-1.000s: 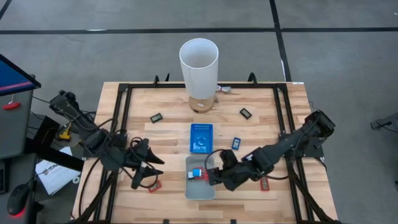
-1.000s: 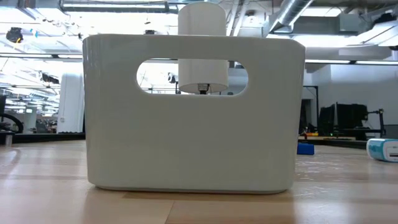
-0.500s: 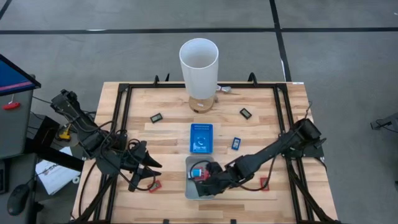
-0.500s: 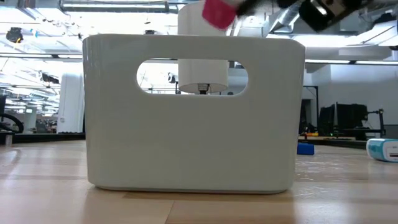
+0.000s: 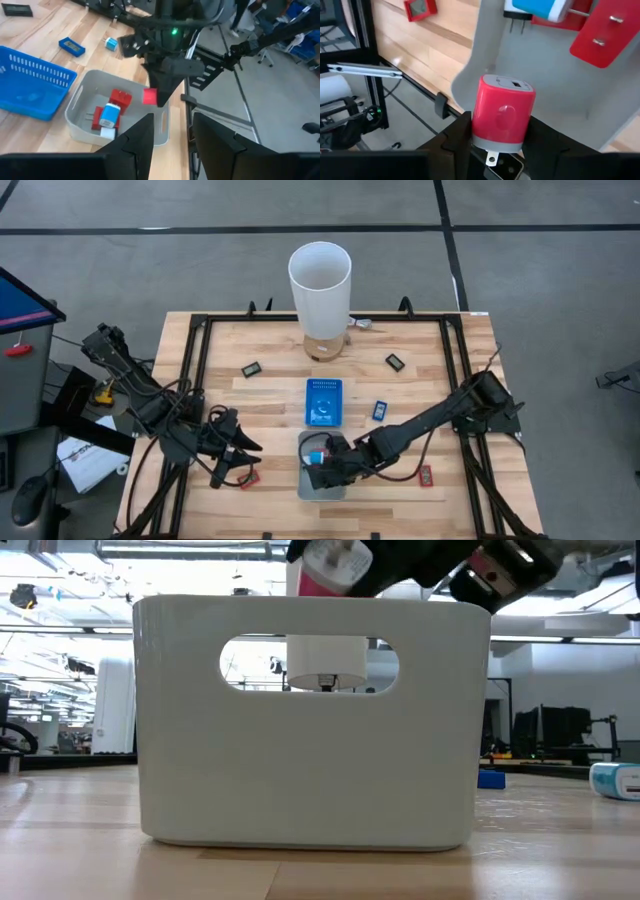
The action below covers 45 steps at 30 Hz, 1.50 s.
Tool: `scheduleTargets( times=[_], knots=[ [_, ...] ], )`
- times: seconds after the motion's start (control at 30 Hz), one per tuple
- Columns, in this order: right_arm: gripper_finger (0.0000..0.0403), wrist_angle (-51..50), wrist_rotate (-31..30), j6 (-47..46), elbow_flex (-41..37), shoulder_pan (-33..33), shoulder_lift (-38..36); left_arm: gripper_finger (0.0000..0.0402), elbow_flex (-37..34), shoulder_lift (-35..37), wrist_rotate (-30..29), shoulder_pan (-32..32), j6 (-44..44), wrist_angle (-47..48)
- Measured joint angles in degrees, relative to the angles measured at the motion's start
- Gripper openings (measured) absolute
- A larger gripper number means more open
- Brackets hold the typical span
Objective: Pick & Place Office items
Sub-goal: Put the pink charger adapter into the gray bin, then put the blue charger adapter into the gray bin
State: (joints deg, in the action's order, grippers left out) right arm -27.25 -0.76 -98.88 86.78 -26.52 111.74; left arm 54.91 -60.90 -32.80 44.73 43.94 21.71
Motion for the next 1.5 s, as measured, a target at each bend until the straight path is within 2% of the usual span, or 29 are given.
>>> scheduleTargets(
  times=[0.5, 0.67, 0.87, 1.03, 1.2, 1.33, 1.43, 1.5],
  knots=[
    [0.0158, -0.8, 0.6, 1.5, -0.1, 1.1, 0.2, 0.0133, -1.5, 0.0, 0.0, 0.0, -0.4, -2.9],
    [0.0186, -0.5, 0.4, 2.0, -0.1, 1.1, 0.2, 0.0133, -1.5, 0.0, 0.0, 0.0, -0.6, -2.9],
    [0.0231, -1.4, -2.1, 1.4, 0.0, 1.0, 0.2, 0.0133, -1.5, 0.0, 0.0, 0.0, -0.6, -2.9],
    [0.0235, -5.1, -6.5, -1.8, -0.1, -0.3, -1.3, 0.0133, -1.5, 0.0, 0.0, 0.0, -0.6, -2.9],
    [0.0234, -12.9, -12.5, -8.0, 0.0, -4.5, -5.8, 0.0132, -1.5, 0.0, 0.0, 0.0, -0.6, -2.9],
    [0.0234, -25.0, -16.1, -17.0, 0.0, -9.8, -9.9, 0.0132, -1.5, 0.0, 0.0, 0.0, -0.6, -2.7],
    [0.0234, -41.0, -15.2, -27.8, 0.0, -13.6, -11.3, 0.0131, -1.5, 0.0, -0.2, 0.0, -1.5, -2.7],
    [0.0234, -50.8, -11.9, -31.9, 0.0, -14.4, -11.5, 0.0132, -1.5, 0.0, -1.0, 0.0, -1.6, -2.7]
  ],
)
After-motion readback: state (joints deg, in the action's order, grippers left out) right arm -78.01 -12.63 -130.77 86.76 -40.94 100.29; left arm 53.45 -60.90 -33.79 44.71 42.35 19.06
